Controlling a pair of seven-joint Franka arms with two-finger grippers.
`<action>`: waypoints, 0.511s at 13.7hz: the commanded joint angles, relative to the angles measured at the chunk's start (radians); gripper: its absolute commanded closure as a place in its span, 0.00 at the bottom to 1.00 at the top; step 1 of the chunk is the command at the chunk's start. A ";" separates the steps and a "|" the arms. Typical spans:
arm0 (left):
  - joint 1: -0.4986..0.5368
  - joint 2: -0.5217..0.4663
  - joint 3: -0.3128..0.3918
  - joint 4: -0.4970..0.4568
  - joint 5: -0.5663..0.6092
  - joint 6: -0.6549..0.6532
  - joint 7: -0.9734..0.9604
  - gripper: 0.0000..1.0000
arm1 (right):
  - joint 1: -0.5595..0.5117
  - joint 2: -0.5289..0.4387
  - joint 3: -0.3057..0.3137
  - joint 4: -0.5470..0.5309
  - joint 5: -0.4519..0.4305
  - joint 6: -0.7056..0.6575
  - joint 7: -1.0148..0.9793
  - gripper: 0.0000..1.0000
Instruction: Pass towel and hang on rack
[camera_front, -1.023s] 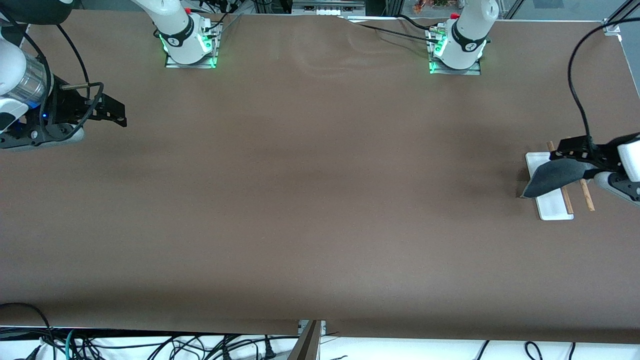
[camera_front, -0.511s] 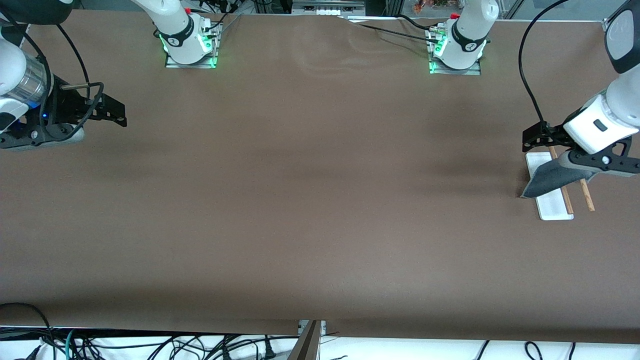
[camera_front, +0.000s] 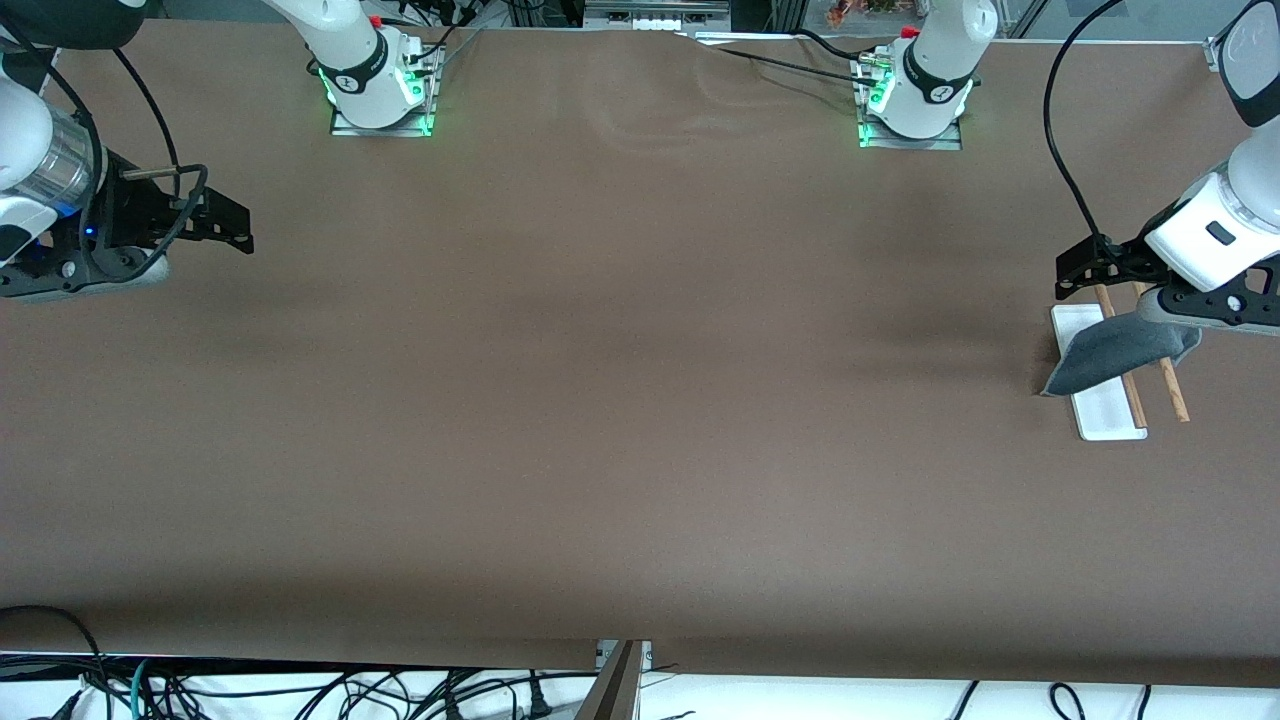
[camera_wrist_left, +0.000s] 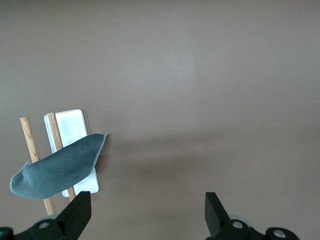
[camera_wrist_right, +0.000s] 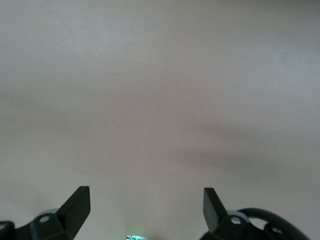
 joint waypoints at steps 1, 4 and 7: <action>-0.003 -0.028 0.002 -0.029 -0.018 0.018 -0.013 0.00 | -0.008 -0.005 0.009 0.003 0.000 -0.010 0.001 0.00; -0.003 -0.031 0.006 -0.033 -0.019 0.020 -0.012 0.00 | -0.008 -0.005 0.009 0.003 0.000 -0.012 0.001 0.00; -0.011 -0.064 0.011 -0.079 -0.019 0.024 -0.012 0.00 | -0.008 -0.005 0.011 0.003 0.000 -0.010 0.001 0.00</action>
